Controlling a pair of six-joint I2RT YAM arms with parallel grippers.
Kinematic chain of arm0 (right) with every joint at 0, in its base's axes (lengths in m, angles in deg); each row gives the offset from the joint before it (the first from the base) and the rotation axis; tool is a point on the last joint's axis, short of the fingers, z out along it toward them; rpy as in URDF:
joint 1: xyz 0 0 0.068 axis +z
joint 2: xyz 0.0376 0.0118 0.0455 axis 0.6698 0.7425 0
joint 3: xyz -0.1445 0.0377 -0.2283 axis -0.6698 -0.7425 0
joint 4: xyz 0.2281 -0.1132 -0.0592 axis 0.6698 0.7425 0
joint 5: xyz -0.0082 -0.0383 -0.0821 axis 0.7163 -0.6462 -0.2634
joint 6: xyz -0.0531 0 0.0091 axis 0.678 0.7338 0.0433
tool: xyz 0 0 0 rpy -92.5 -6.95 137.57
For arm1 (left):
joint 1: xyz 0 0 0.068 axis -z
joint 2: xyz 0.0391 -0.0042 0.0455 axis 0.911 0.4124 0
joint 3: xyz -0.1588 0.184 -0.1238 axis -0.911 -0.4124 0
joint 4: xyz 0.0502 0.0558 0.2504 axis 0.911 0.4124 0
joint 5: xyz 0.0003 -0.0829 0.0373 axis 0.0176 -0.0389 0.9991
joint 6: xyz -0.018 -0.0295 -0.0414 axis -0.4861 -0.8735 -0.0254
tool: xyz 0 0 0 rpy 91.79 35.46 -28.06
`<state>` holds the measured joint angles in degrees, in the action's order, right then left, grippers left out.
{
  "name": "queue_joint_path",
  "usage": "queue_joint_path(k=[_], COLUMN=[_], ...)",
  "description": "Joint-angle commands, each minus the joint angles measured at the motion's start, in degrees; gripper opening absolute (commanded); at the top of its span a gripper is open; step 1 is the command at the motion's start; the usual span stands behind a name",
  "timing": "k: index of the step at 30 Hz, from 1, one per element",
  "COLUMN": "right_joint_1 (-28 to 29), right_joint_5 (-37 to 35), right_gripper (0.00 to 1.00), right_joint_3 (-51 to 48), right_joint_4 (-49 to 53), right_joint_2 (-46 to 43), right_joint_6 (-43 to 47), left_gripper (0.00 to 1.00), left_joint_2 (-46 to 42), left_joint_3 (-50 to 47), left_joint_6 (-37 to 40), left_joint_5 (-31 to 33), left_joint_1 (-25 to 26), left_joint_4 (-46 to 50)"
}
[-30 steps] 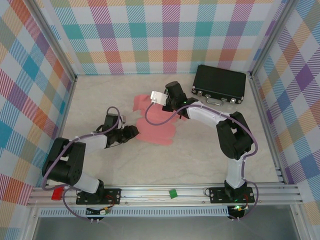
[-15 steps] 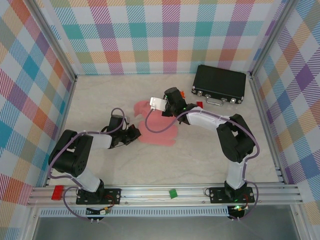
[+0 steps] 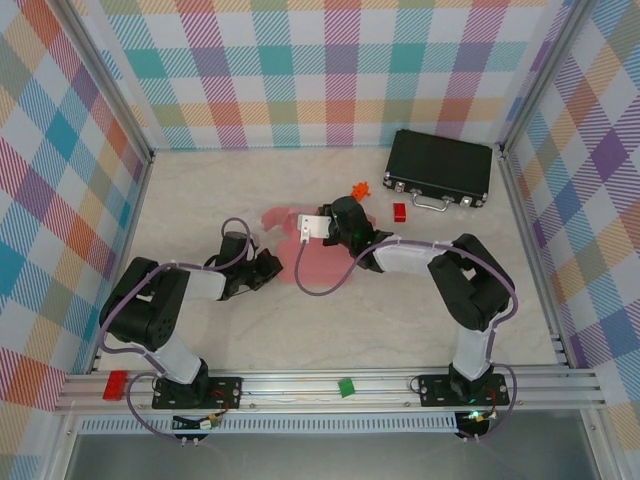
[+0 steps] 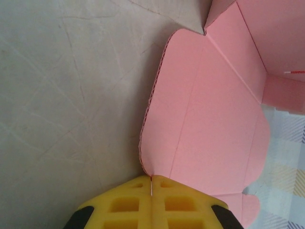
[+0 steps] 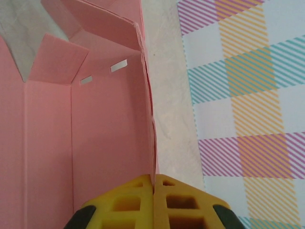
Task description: Fold the paper box
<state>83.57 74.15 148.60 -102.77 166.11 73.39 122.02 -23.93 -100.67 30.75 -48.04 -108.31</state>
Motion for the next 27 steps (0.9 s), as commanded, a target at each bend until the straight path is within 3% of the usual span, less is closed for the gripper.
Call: queue_joint_path(k=[1, 27], right_joint_1=[1.06, 1.81], right_joint_5=[0.05, -7.33], right_gripper=[0.02, 0.06], right_joint_3=[-1.98, -4.78], right_joint_4=[-6.63, -30.15], right_joint_2=[0.7, 9.58], right_joint_6=[3.78, 15.5], left_gripper=[0.0, 0.05], left_joint_2=[1.75, 0.05], left_joint_3=[-0.53, 0.7], left_joint_6=[-0.77, 1.03], left_joint_5=[0.53, -0.22], left_joint_1=[0.96, 1.11], left_joint_4=[-2.36, -0.71])
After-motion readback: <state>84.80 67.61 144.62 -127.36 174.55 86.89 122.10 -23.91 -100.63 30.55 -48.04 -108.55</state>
